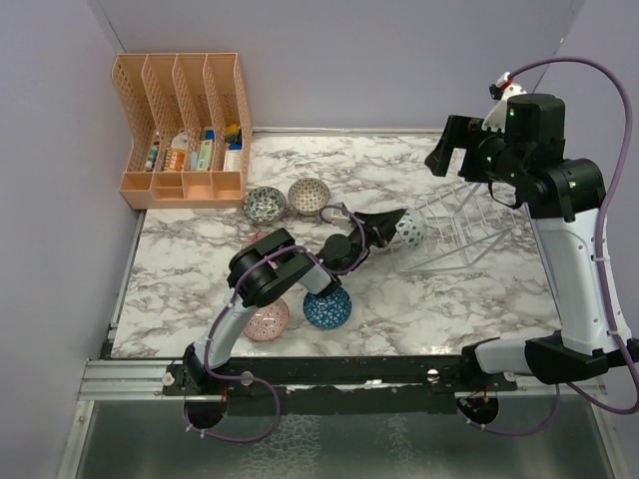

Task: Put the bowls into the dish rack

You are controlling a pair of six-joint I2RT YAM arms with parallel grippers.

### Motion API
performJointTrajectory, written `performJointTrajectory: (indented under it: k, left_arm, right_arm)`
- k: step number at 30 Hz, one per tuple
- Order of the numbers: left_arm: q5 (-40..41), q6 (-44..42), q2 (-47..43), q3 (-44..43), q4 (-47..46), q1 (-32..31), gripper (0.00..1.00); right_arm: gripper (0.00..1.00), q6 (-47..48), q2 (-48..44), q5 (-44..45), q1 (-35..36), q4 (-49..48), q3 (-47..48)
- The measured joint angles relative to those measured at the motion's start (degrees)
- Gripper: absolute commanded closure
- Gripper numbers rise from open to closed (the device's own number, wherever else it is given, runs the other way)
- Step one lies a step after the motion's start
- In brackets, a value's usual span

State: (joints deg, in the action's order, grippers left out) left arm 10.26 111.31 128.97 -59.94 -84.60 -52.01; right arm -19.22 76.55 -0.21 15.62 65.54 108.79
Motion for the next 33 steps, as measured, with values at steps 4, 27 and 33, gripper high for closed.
performJointTrajectory:
  k: [4, 27, 33]
  left_arm:
    - [0.0, 0.3, 0.2, -0.1, -0.8, 0.0, 1.00]
    - [-0.5, 3.3, 4.4, -3.0, -0.9, -0.5, 1.00]
    - [-3.6, 5.2, 4.4, -3.0, 1.0, -0.5, 1.00]
  right_arm:
    - [0.00, 0.0, 0.0, 0.0, 0.0, 0.0, 0.0]
    - [0.00, 0.0, 0.4, 0.0, 0.0, 0.0, 0.0]
    - [0.00, 0.0, 0.6, 0.0, 0.0, 0.0, 0.0]
